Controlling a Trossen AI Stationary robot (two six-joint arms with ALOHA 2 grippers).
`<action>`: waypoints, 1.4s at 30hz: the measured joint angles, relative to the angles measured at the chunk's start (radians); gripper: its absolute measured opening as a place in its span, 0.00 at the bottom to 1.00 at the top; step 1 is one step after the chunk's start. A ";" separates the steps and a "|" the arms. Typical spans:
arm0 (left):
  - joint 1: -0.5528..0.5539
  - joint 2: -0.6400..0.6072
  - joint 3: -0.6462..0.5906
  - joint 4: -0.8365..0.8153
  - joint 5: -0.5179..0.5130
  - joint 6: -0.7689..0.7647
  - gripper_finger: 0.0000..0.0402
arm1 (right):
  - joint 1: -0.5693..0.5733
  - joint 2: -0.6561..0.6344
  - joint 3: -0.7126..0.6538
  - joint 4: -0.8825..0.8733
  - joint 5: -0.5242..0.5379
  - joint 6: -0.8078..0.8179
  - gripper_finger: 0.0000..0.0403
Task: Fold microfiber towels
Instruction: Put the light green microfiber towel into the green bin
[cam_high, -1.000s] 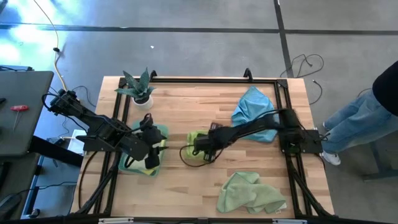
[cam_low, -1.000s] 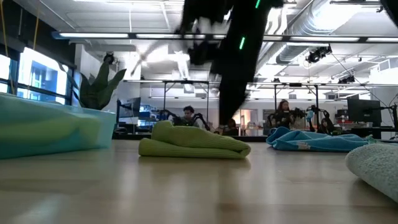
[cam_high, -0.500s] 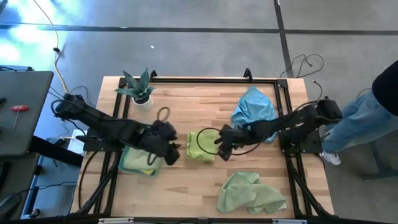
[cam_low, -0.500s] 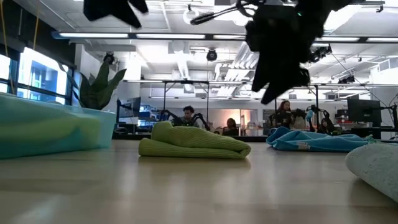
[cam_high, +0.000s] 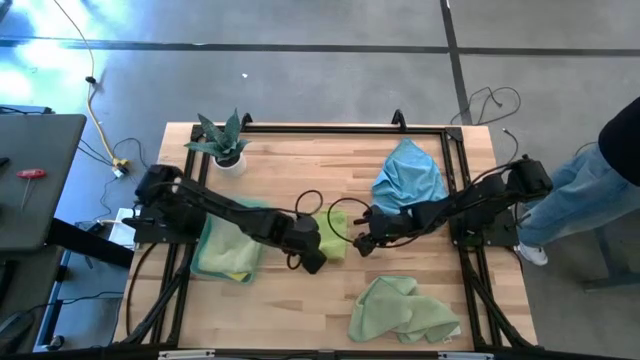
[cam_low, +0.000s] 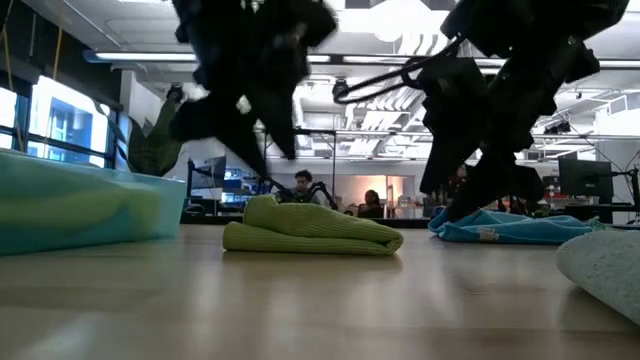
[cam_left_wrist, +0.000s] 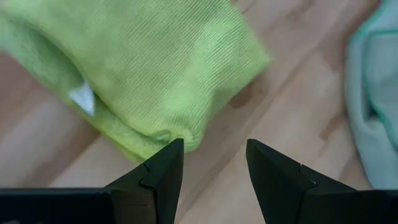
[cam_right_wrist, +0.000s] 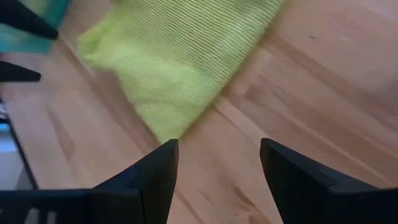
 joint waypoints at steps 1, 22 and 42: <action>0.000 0.009 -0.003 -0.019 0.000 -0.032 0.41 | 0.000 0.000 -0.005 0.005 0.000 0.008 0.55; -0.036 0.031 -0.003 -0.051 -0.005 -0.145 0.41 | 0.000 0.026 -0.065 0.134 0.052 0.011 0.55; -0.098 -0.093 0.034 -0.290 -0.098 0.205 0.41 | 0.000 0.026 -0.065 0.136 0.050 0.018 0.55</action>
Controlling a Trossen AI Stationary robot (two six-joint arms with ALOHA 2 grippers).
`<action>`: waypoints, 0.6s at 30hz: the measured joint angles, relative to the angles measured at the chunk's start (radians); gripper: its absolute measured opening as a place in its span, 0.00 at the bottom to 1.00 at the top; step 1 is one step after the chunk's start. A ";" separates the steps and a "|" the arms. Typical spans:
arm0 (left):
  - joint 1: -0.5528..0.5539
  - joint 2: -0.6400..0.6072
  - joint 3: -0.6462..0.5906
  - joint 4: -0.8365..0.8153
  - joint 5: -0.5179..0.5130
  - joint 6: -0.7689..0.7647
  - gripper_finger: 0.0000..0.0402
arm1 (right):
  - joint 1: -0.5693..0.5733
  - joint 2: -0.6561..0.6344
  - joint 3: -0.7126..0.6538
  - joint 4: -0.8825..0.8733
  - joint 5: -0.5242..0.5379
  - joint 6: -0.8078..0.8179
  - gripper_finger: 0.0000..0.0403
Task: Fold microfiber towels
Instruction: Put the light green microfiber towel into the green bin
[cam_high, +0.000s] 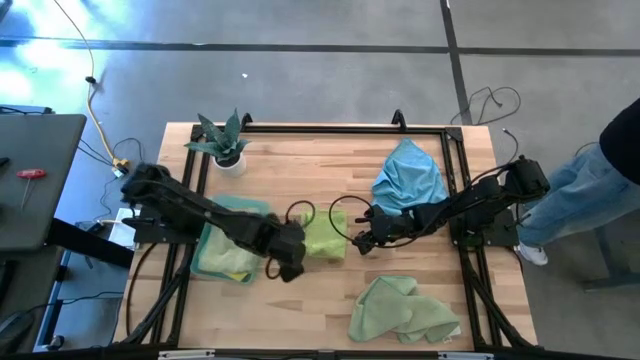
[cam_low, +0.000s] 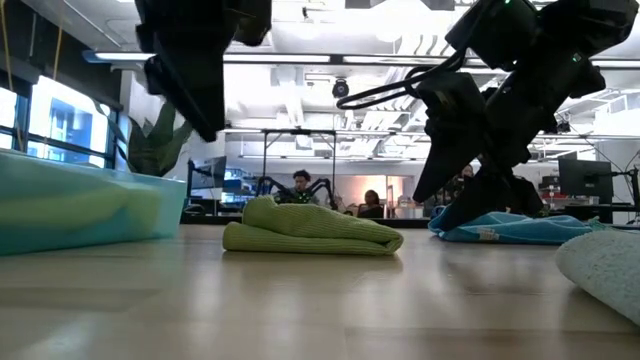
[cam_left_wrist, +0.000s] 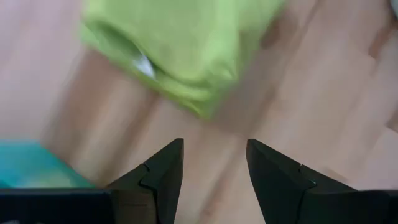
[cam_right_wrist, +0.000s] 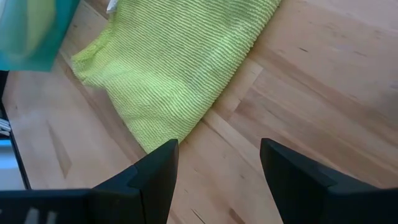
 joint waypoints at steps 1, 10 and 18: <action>0.004 -0.028 -0.023 0.015 -0.022 0.036 0.41 | 0.000 0.000 0.000 0.002 0.000 0.000 0.55; 0.080 -0.224 -0.364 0.439 0.104 0.087 0.41 | 0.000 0.000 0.001 0.006 0.000 0.000 0.55; 0.146 -0.251 -0.429 0.677 0.140 -0.016 0.42 | 0.000 0.000 0.002 0.010 0.000 0.000 0.55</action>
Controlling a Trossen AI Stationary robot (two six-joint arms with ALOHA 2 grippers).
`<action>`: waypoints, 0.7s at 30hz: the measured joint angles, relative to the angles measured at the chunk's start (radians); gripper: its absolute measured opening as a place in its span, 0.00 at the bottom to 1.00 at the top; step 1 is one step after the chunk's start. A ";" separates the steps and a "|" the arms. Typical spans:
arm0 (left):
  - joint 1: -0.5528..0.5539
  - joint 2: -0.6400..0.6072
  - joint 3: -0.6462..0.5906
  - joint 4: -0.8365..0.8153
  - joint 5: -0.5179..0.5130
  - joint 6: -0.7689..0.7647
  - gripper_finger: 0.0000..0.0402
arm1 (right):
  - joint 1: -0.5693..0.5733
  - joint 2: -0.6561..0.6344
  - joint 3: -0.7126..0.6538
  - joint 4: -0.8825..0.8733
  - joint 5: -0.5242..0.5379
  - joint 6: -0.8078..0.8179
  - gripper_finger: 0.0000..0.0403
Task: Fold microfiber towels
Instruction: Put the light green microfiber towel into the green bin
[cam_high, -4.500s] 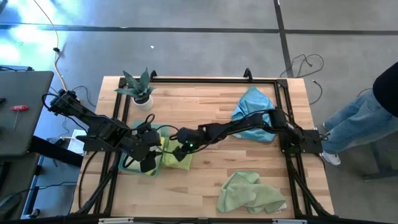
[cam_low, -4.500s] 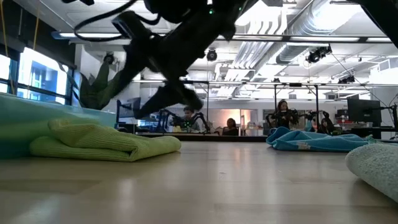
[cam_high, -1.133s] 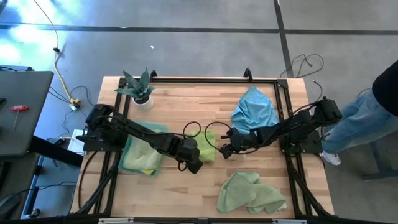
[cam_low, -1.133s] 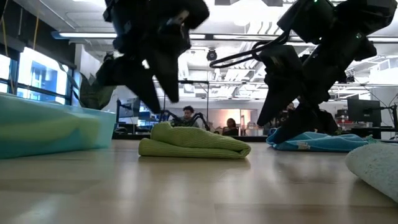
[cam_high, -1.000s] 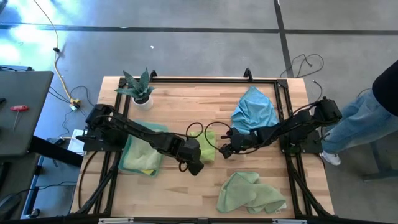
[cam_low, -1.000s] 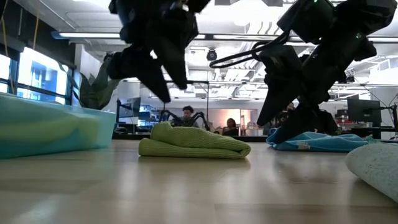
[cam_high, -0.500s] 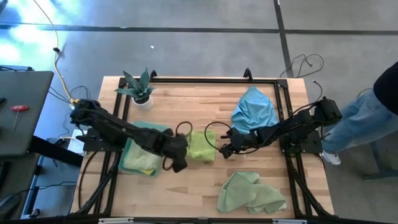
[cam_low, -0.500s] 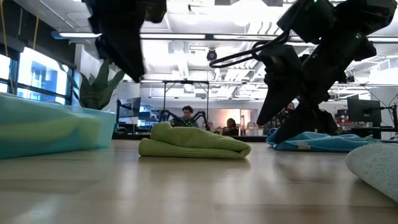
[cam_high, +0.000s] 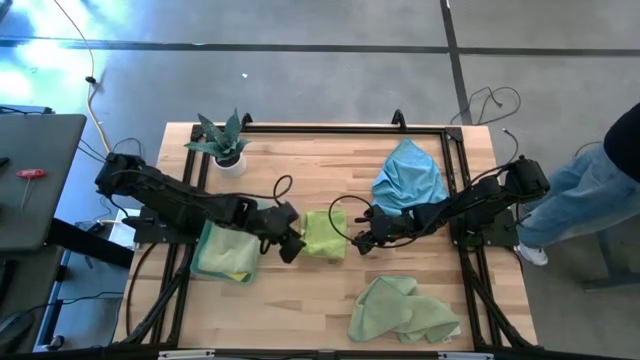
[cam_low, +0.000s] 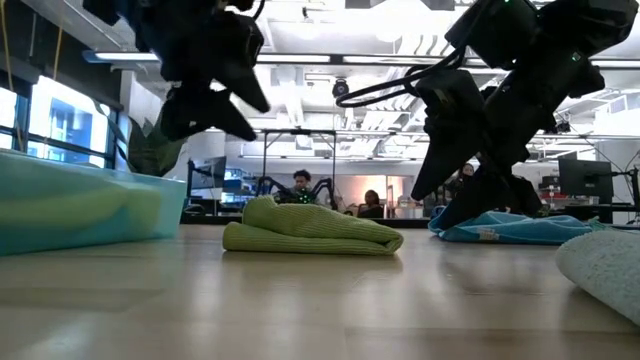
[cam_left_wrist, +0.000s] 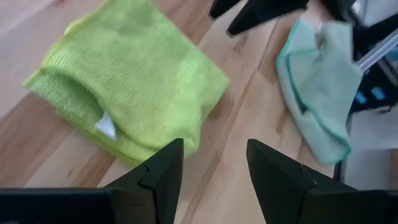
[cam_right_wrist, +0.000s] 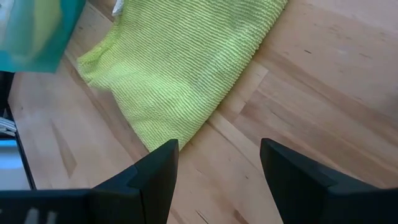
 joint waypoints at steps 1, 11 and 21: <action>0.006 0.000 0.000 0.010 0.003 0.000 0.42 | 0.000 0.000 0.000 0.000 0.000 0.000 0.55; 0.071 0.019 0.000 0.000 0.052 0.044 0.57 | 0.000 0.000 0.000 0.000 0.000 0.000 0.55; 0.217 0.136 -0.001 -0.013 0.029 0.074 0.73 | 0.000 0.000 0.000 -0.001 0.000 0.000 0.55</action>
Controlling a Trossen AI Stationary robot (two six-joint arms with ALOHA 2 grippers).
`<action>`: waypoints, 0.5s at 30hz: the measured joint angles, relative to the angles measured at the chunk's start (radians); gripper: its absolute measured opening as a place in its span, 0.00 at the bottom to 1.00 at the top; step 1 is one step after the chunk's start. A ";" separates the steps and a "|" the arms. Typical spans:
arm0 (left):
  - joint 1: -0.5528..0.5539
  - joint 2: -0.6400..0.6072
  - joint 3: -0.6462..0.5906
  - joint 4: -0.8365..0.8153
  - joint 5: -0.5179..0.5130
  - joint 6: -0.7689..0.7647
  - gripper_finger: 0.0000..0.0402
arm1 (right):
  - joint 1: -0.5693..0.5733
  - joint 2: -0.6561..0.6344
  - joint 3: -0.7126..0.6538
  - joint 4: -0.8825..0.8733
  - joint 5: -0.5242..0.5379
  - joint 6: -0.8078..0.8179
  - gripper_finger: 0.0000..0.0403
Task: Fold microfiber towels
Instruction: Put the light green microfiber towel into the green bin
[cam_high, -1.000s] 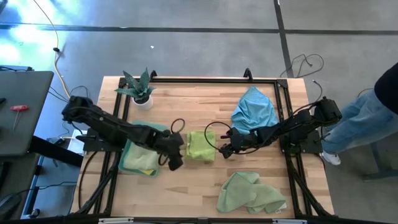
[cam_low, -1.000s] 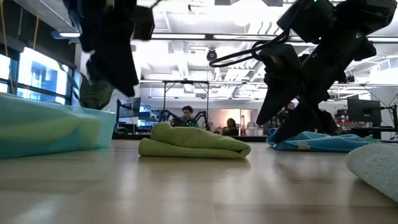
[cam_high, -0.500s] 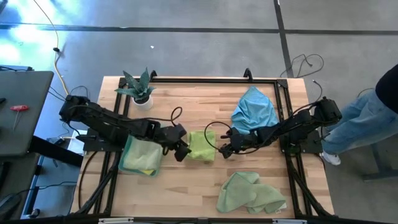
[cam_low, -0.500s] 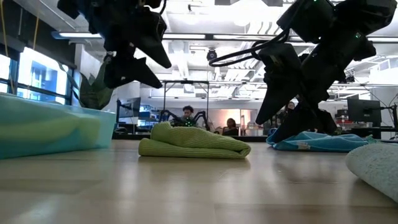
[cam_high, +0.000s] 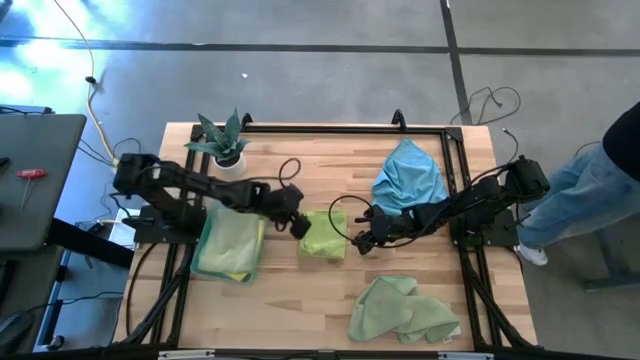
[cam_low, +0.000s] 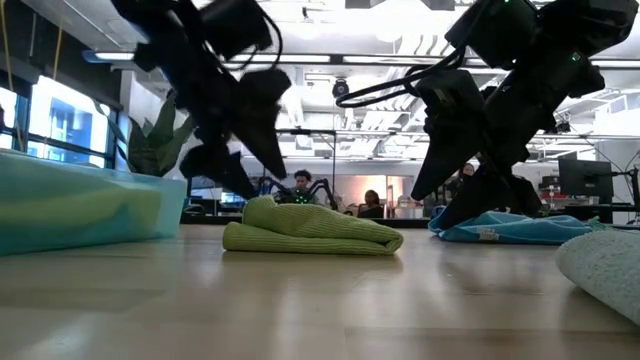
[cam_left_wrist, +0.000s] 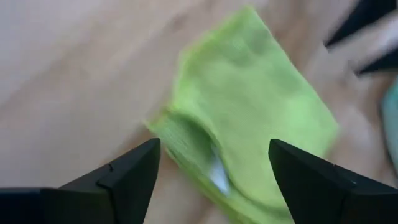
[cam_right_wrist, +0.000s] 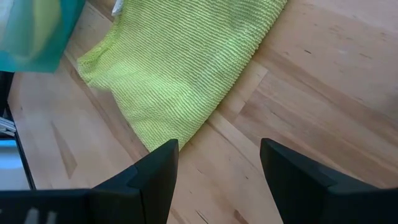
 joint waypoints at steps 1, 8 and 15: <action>0.016 0.009 0.001 0.010 0.001 0.011 0.73 | 0.000 0.000 0.000 0.000 0.000 0.000 0.55; 0.121 0.074 0.000 0.044 0.075 0.126 0.73 | 0.000 0.000 0.000 0.000 0.000 0.000 0.55; 0.139 0.185 0.001 0.199 0.220 0.151 0.73 | 0.000 0.000 0.000 0.000 0.000 0.000 0.55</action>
